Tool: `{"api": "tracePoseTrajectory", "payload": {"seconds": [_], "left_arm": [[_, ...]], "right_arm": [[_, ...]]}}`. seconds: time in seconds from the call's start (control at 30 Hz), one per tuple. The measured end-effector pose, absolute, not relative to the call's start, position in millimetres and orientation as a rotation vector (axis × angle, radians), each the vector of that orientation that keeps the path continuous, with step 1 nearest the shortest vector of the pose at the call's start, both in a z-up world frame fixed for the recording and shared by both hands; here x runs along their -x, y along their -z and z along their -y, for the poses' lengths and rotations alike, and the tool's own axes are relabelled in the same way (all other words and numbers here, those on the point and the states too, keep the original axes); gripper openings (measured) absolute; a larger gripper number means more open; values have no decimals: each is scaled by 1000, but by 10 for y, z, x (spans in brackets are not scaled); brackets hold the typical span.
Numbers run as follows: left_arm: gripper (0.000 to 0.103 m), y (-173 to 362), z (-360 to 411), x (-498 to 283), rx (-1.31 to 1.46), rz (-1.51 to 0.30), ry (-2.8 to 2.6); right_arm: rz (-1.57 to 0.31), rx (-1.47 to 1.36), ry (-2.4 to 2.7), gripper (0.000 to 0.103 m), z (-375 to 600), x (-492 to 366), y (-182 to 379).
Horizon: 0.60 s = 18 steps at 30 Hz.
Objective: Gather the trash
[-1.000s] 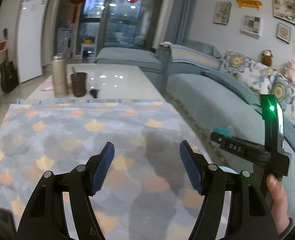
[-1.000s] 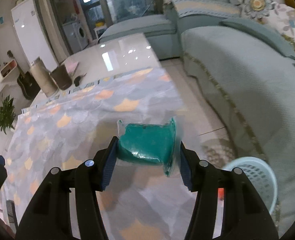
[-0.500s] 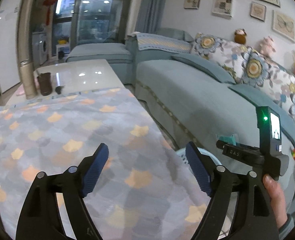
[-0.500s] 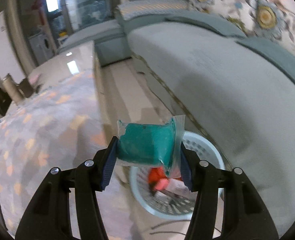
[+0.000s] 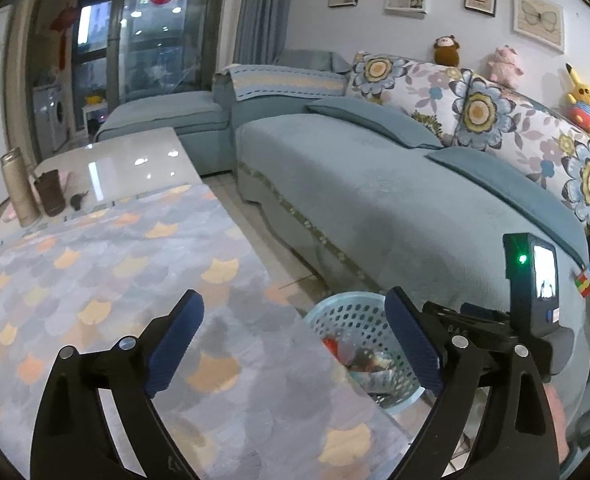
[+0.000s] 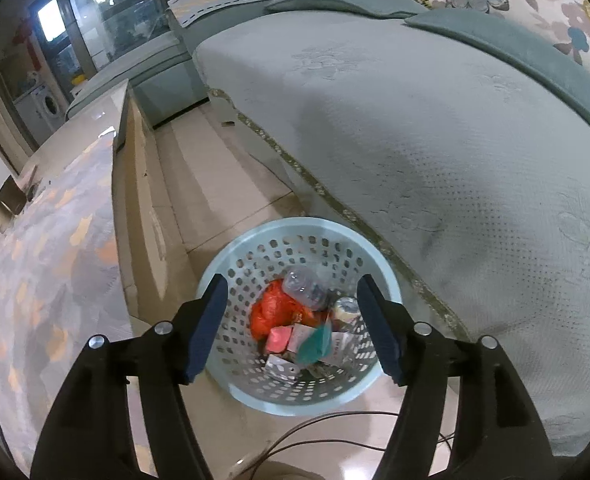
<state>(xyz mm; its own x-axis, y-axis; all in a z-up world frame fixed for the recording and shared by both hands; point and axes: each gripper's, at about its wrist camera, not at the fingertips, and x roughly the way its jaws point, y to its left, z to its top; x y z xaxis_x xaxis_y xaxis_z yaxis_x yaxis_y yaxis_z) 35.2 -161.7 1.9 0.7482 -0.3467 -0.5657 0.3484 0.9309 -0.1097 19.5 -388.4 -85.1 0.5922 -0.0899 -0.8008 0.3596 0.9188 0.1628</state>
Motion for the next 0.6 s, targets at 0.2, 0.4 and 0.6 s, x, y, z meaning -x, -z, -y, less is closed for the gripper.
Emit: {"api": "tracePoseTrajectory", "payload": {"seconds": [0.2, 0.4, 0.6], "left_arm": [[90, 62, 1628, -306, -17, -591, 397], [90, 50, 1572, -242, -11, -530, 373], [90, 27, 1495, -216, -31, -500, 343]], "right_arm": [[-843, -301, 249, 68, 3817, 54, 639], [-635, -196, 306, 77, 3508, 443, 311], [-481, -184, 328, 79, 3329, 672, 112]]}}
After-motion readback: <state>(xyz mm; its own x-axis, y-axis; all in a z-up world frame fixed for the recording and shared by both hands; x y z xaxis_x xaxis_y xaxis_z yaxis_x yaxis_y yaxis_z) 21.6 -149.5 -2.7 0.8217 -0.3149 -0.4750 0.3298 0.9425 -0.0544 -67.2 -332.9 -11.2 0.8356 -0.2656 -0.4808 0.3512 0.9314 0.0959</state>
